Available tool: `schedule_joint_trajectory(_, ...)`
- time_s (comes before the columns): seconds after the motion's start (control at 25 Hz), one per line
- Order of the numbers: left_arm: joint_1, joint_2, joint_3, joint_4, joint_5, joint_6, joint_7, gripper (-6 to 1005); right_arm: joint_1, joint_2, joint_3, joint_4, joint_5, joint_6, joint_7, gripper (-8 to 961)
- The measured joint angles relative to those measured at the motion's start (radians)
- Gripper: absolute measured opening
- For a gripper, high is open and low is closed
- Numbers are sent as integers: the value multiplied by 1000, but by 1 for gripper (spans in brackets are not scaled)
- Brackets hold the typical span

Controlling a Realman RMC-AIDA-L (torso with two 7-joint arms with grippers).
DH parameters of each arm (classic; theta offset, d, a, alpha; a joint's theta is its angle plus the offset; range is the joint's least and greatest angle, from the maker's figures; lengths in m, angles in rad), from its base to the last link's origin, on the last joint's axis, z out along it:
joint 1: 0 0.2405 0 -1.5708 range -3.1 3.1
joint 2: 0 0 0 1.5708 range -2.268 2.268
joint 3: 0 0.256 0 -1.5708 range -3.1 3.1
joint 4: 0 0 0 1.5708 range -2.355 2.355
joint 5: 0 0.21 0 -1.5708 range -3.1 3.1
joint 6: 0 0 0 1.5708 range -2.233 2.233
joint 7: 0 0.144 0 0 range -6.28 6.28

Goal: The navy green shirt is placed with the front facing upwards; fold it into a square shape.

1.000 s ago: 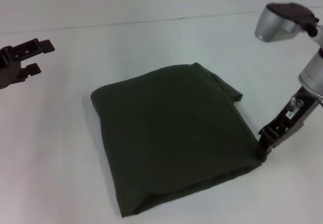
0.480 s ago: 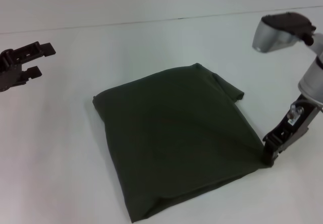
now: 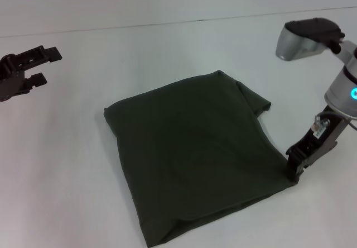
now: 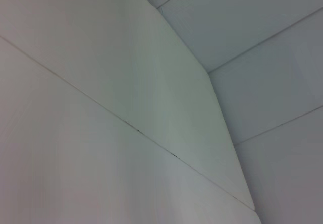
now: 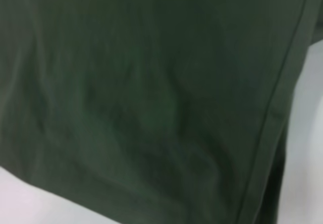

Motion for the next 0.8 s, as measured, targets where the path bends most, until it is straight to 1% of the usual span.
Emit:
schedule_joint_trajectory(0.2,0,0,0,0,-1,1,0,948,4,-7,-2,-17,-4,-4,13,43)
schedule_joint_trajectory(0.36,0,0,0,0,-1,-1,-1,948,6,-14,-1,-39,-8,-8,25,190)
schedule_joint_trajectory(0.44,0,0,0,0,-1,-2,-1,948,3,-16,3,-78,-17,-14,33,264)
schedule_joint_trajectory(0.52,-1,1,0,1,-1,0,-1,948,-1,-16,13,-137,-18,-17,41,307)
schedule_joint_trajectory(0.64,-2,3,0,5,-2,13,0,949,0,-8,79,-228,42,-6,35,372)
schedule_joint_trajectory(0.8,-1,8,-6,9,-3,61,51,949,-15,4,138,-247,207,71,-17,372)
